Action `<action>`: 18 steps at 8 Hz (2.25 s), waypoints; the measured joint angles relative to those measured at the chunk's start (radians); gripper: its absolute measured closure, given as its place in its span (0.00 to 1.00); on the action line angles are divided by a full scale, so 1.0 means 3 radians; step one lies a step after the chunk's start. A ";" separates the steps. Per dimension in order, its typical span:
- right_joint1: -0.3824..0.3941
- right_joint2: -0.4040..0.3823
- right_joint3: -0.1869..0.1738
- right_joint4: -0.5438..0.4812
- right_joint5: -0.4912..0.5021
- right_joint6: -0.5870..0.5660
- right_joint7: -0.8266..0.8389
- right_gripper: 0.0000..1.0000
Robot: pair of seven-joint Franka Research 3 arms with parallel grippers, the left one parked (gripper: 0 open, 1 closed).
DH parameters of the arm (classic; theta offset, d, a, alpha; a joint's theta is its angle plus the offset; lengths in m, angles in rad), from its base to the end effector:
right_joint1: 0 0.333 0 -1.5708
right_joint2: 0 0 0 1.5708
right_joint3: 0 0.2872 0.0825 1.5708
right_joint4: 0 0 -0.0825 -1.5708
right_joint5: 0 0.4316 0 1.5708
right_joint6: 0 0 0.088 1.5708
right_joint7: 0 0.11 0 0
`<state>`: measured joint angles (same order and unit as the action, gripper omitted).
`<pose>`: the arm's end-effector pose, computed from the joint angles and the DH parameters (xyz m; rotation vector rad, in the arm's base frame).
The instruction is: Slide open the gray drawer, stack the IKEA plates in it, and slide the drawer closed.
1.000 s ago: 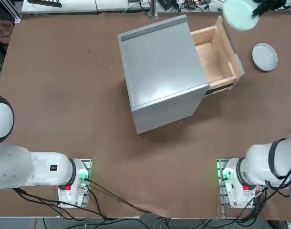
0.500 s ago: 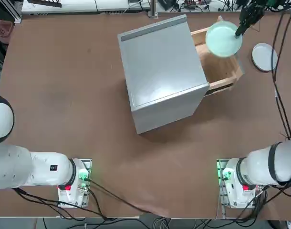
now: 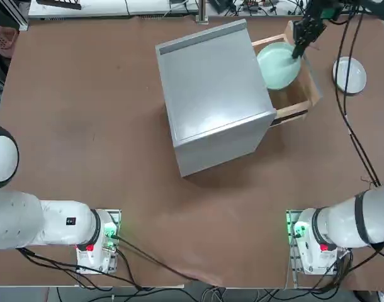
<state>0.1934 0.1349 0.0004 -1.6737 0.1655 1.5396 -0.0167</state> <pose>0.6001 0.1367 0.4571 -2.9575 -0.2867 0.4224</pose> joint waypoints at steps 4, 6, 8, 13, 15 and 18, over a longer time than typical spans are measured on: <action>0.0078 0.0059 -0.0036 -0.0009 -0.0010 0.0123 0.0075 0.43; -0.0058 0.0049 -0.0119 0.0132 -0.0042 0.0130 -0.0002 0.02; -0.0573 0.0046 -0.0163 0.0268 -0.0157 0.0130 -0.0435 0.00; -0.1758 0.0619 -0.0201 0.0252 -0.0319 0.1040 -0.0494 0.04; -0.2060 0.1015 -0.0224 0.0249 -0.0389 0.1568 -0.0336 0.06; -0.2450 0.1448 -0.0225 0.0252 -0.0385 0.2177 -0.0315 0.05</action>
<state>-0.5415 0.5692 -0.0671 -1.5982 0.0498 2.1927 -0.1111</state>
